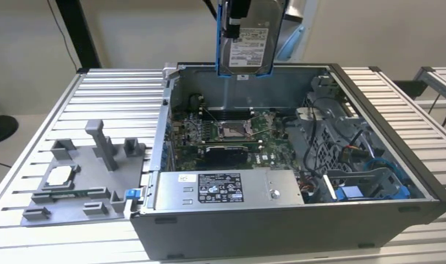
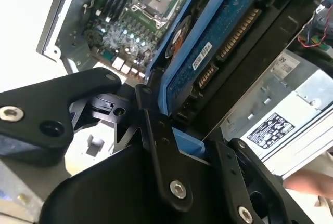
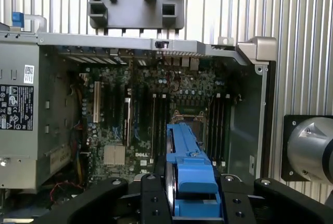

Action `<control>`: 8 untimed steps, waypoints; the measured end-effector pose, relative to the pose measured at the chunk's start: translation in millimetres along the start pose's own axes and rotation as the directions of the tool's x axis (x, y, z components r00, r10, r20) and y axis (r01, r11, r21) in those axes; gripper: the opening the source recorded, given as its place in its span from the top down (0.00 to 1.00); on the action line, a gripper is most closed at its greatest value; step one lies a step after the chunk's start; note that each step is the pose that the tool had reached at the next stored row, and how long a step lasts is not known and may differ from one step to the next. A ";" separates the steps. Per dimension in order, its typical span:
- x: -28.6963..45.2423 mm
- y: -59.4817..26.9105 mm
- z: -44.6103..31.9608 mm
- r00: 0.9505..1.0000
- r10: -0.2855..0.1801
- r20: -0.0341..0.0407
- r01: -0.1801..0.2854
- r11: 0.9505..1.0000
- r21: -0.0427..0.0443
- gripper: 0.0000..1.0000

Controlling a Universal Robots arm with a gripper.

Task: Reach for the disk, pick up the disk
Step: 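Pick up the disk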

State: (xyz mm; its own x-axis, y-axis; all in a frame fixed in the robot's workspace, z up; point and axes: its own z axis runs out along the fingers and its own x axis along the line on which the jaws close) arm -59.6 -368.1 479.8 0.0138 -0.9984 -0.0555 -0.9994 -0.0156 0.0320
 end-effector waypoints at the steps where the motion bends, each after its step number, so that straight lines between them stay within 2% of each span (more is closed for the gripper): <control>1: 0.0 -2.4 -0.1 1.000 0.000 0.000 0.000 1.000 0.000 1.00; 8: 0.3 -18.5 -0.6 1.000 0.000 0.000 0.000 1.000 -0.001 1.00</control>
State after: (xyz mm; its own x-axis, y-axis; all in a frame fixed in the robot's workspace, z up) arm -41.1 -368.1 479.8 0.0139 -0.9984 -0.0556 -0.9993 -0.0157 0.0326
